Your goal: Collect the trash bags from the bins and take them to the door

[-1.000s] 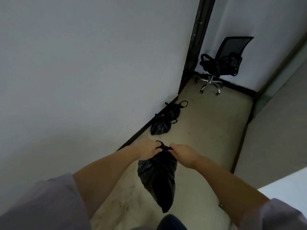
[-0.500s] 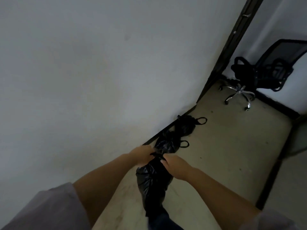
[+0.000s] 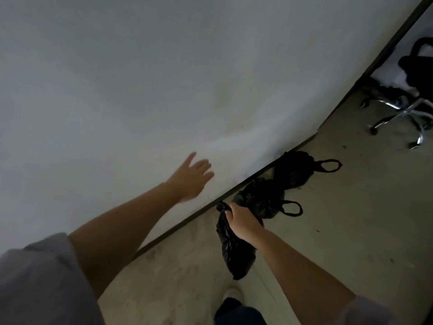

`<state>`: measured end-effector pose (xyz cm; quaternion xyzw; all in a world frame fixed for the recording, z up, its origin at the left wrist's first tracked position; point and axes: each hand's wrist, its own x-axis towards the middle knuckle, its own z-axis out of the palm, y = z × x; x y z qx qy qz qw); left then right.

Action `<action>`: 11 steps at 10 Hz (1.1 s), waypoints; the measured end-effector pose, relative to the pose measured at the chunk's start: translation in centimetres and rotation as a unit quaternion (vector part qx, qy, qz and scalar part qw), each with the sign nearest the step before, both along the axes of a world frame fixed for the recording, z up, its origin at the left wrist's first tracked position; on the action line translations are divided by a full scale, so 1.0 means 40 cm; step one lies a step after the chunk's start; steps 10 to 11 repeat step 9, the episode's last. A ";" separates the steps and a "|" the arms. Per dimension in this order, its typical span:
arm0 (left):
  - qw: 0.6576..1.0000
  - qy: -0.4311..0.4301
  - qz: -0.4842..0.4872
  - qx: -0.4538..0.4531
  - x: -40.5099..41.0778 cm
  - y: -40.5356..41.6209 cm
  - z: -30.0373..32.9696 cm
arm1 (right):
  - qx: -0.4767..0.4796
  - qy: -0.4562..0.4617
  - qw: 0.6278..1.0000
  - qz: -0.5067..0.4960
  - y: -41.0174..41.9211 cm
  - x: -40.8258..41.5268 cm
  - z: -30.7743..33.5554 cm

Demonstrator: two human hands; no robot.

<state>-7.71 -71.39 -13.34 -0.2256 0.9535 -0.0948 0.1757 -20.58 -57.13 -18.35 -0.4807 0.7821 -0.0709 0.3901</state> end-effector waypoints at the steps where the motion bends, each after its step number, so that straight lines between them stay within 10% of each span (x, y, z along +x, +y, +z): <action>1: 0.989 -0.031 -0.062 -0.132 0.039 -0.101 -0.106 | -0.014 0.016 0.999 -0.036 -0.055 -0.006 -0.165; 4: 0.882 0.064 -0.208 -0.418 0.083 -0.208 -0.272 | -0.096 0.061 0.993 -0.036 -0.140 -0.016 -0.587; 7: 0.859 0.070 -0.227 -0.453 0.089 -0.238 -0.287 | -0.113 0.141 0.979 0.091 -0.122 -0.012 -0.808; 11: 0.873 0.108 -0.224 -0.419 0.083 -0.214 -0.247 | -0.008 0.122 0.985 0.121 -0.109 -0.035 -0.707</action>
